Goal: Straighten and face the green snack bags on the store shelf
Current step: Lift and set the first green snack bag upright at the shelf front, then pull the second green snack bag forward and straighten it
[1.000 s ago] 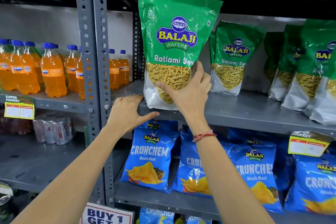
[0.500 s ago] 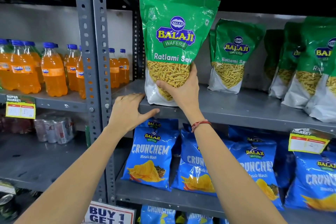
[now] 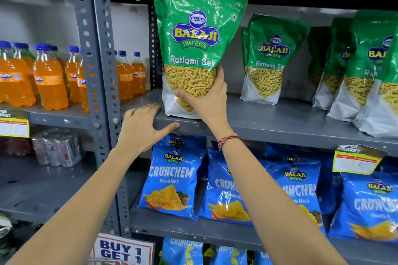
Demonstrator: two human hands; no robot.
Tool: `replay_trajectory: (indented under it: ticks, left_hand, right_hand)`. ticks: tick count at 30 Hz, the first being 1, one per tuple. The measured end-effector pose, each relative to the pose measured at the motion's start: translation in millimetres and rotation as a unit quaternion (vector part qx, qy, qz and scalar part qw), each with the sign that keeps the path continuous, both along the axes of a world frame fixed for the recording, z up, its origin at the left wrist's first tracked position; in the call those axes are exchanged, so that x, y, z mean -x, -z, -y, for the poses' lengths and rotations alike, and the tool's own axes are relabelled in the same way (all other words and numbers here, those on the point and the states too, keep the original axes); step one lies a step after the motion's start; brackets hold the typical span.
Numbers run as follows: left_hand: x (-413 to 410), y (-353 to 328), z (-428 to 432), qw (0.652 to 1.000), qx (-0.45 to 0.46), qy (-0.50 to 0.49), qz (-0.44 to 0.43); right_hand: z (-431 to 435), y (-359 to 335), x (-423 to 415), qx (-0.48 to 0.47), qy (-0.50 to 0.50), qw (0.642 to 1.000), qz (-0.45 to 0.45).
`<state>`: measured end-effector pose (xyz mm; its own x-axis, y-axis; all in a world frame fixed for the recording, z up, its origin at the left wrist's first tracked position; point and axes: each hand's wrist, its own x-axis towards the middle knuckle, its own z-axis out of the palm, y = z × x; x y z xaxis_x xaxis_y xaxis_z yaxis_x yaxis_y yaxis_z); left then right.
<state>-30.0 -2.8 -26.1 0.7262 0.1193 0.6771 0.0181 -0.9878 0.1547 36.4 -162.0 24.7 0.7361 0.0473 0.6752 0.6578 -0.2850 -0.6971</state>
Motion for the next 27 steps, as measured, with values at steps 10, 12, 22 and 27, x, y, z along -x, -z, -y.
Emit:
replay_trajectory:
  ticks: [10, 12, 22, 27]
  left_hand:
    - [-17.2, -5.8, 115.6, 0.963, 0.000, 0.153, 0.220]
    - [-32.0, -9.6, 142.5, 0.968, -0.015, 0.185, 0.166]
    - [-70.4, -5.0, 184.6, 0.996, -0.057, 0.061, 0.017]
    - [-72.4, -0.5, 185.5, 0.996, -0.064, 0.040, 0.037]
  right_hand:
    - [94.7, -22.7, -55.4, -0.018, 0.079, 0.997, 0.000]
    - [114.4, -23.8, -73.0, 0.014, 0.112, 0.994, -0.005]
    - [157.4, -19.6, -143.9, 0.118, 0.206, 0.965, -0.114]
    - [153.9, -23.1, -164.6, 0.070, 0.174, 0.965, -0.183]
